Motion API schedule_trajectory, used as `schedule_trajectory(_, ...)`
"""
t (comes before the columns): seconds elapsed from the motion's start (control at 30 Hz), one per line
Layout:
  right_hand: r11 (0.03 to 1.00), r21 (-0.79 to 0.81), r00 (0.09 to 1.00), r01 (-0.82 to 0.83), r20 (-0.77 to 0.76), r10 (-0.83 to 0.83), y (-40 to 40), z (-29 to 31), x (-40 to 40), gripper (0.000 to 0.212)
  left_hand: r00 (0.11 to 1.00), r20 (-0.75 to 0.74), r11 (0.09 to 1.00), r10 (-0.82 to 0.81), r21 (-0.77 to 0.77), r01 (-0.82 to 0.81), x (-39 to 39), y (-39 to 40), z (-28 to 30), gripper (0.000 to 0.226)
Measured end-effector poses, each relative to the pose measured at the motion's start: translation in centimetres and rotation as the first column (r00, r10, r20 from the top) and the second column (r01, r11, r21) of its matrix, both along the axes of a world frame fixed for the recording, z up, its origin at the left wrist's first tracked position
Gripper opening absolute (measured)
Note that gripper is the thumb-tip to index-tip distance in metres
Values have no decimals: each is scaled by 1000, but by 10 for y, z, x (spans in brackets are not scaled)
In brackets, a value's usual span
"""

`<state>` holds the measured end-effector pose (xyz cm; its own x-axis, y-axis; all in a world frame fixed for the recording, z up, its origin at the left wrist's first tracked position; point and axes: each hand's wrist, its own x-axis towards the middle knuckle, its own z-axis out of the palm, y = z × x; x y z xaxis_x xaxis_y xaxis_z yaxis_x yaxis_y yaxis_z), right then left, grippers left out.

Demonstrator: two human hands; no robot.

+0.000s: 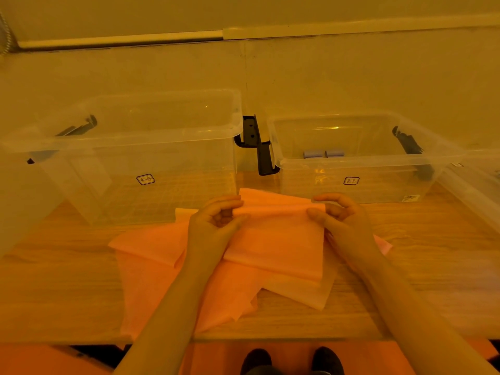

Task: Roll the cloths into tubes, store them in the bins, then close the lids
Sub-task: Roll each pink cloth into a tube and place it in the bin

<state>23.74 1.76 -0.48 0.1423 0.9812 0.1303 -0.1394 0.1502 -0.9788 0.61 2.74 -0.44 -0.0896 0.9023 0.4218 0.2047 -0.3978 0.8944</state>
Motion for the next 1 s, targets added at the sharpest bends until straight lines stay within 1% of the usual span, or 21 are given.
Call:
schedule_trajectory(0.07, 1000, 12, 1000, -9, -7, 9, -1, 1, 0, 35, 1000, 0, 1000, 17, -15, -17, 0, 1, -1, 37)
schedule_trajectory(0.23, 999, 15, 999, -32, 36, 32, -1, 0, 1, 37, 997, 4, 997, 71, -12, -71, 1, 2, 0, 28)
schedule_trajectory(0.4, 999, 37, 998, -27, 54, 25, -2, -1, 0, 25, 997, 3, 997, 71, 24, -71, 1, 2, -1, 28)
schedule_trajectory(0.5, 998, 47, 998, -48, 50, 46, -2, 0, 0, 27, 998, -13, 996, 58, 61, -57, 0, 3, -2, 30)
schedule_trajectory(0.6, 998, 65, 998, -23, 54, 20, -1, -1, 0, 28, 997, -66, 995, 41, 97, -35, 0, 3, -3, 33)
schedule_trajectory(0.77, 998, 70, 995, 10, 96, -17, 1, -3, 1, 20, 994, -109, 998, 15, 58, -8, -1, 1, -2, 39)
schedule_trajectory(0.87, 998, 62, 993, 11, 113, -18, 0, -4, 1, 16, 992, -121, 998, 47, 51, -42, -1, 1, -2, 36)
schedule_trajectory(1.0, 998, 54, 997, -15, 82, 11, -1, -2, 0, 22, 993, -102, 998, 53, 41, -49, 0, -1, -1, 30)
